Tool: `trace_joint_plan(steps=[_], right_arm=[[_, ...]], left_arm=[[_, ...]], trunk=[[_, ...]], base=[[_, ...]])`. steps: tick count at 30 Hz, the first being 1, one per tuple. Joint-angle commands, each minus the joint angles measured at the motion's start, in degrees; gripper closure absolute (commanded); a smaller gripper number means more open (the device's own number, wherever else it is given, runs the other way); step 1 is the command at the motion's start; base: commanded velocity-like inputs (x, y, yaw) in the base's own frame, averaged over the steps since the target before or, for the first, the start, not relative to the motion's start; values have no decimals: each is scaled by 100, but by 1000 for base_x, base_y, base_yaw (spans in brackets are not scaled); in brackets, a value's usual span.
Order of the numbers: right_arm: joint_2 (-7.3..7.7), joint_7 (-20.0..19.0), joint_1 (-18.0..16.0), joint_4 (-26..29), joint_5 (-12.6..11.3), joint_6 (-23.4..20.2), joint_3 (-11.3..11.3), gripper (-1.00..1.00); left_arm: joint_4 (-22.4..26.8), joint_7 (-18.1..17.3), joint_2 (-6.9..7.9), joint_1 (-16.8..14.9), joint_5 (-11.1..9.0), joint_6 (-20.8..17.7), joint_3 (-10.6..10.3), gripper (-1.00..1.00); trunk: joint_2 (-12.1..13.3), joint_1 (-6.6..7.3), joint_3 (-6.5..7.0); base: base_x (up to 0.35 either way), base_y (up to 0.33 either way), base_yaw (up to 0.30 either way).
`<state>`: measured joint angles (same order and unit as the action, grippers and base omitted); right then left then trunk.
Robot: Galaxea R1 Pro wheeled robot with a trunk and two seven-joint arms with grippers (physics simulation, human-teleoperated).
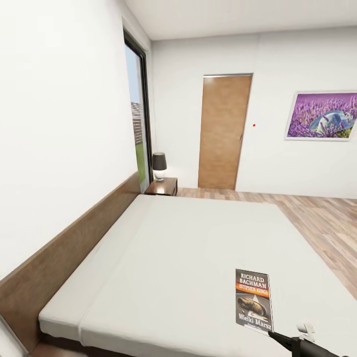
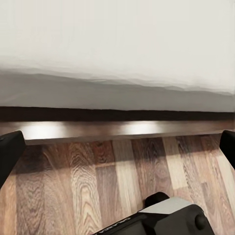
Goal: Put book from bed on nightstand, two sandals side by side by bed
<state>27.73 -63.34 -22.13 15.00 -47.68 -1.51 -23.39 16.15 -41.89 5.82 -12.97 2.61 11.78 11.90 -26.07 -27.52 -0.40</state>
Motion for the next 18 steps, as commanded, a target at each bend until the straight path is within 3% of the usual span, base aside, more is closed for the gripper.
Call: trace_joint_plan(steps=[1,8,18], right_arm=[[4,-11,-5,0,-57,-16,-43,100],[4,-28,-3,2,-59,-23,-43,100],[4,-24,-4,3,-57,-25,-43,100]], left_arm=[[-7,-22,-1,-3,29,26,32,-100],[-7,-25,-1,-3,29,26,32,-100],[-7,-25,-1,-3,29,26,32,-100]], trunk=[[-5,-2,-1],[-5,-2,8],[-5,-2,9]], base=[[0,0,0],[0,0,27],[0,0,257]])
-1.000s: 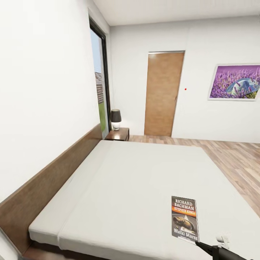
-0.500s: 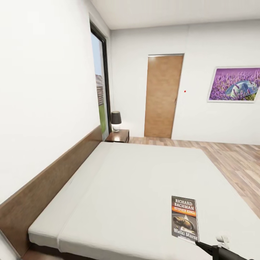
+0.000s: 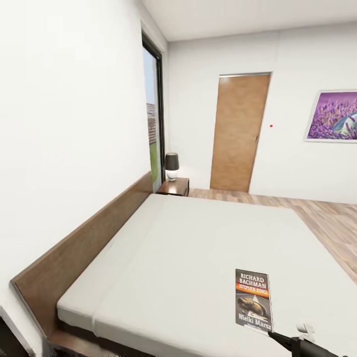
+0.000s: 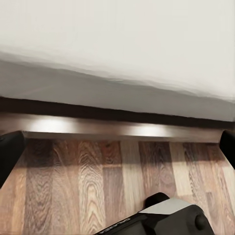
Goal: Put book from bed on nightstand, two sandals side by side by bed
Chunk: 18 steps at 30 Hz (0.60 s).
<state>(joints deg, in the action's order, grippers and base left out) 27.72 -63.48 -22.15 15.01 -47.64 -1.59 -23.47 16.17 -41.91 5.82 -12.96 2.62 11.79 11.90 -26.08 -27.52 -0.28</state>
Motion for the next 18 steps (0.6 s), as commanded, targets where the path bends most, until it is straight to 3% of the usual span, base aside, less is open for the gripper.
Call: trace_joint_plan(steps=[1,9,18], right_arm=[[5,-8,-1,2,-61,-16,-35,100],[5,-2,-1,2,-61,-16,-35,100],[5,10,-1,2,-61,-8,-35,100]], left_arm=[[-9,-25,-2,-5,29,26,32,-100],[-9,-25,-2,-5,33,26,32,-100],[-9,-19,-2,-5,31,26,32,-100]], trunk=[[-5,-2,-3],[-5,-2,-4],[-5,-2,-5]], base=[[0,0,288],[0,0,264],[0,0,32]])
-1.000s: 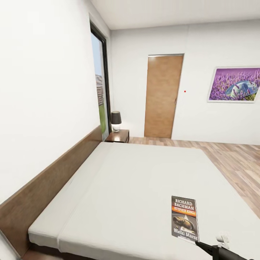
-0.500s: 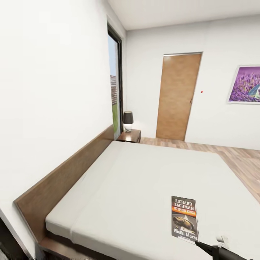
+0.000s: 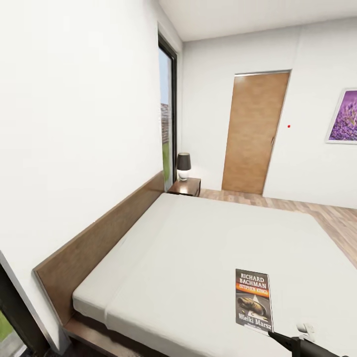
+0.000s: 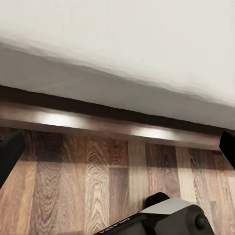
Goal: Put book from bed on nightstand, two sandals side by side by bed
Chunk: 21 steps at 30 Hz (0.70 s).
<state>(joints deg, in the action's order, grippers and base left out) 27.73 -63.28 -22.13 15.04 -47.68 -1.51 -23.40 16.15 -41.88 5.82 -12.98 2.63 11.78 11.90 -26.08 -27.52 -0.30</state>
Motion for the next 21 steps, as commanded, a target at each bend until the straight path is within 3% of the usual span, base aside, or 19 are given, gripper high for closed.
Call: trace_joint_plan(steps=[1,10,21], right_arm=[[4,-11,-5,-1,-57,-16,-42,100],[4,-17,-4,-1,-62,-20,-42,100],[4,-18,-4,-1,-58,-24,-42,100]], left_arm=[[-7,-24,-1,-3,29,26,32,-100],[-7,-23,-1,-3,31,26,32,-100],[-7,-22,-1,-3,29,26,32,-100]], trunk=[[-5,-2,-3],[-5,-2,1],[-5,-2,9]], base=[[0,0,1],[0,0,21],[0,0,264]])
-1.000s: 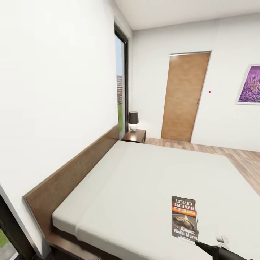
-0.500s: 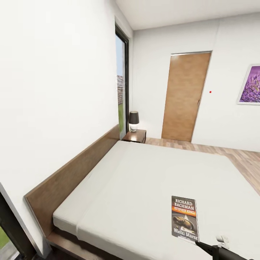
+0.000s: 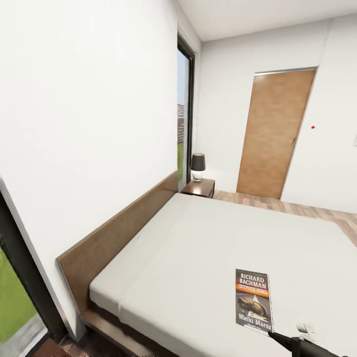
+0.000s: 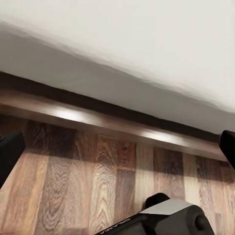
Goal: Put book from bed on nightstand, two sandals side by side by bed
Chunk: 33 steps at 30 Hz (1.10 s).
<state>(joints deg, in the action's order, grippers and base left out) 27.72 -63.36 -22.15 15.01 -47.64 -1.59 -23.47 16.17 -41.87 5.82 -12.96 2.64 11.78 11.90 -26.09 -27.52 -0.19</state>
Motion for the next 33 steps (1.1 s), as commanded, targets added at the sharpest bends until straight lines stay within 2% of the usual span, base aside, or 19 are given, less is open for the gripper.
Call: trace_joint_plan(steps=[1,33], right_arm=[[5,-10,-1,2,-61,-16,-35,100],[5,-1,0,2,-61,-16,-35,100]], left_arm=[[-9,-23,-2,-5,28,26,32,-100],[-9,-23,-2,-5,27,26,32,-100]], trunk=[[-4,-2,-2],[-4,-2,-2]], base=[[0,0,291],[0,0,292]])
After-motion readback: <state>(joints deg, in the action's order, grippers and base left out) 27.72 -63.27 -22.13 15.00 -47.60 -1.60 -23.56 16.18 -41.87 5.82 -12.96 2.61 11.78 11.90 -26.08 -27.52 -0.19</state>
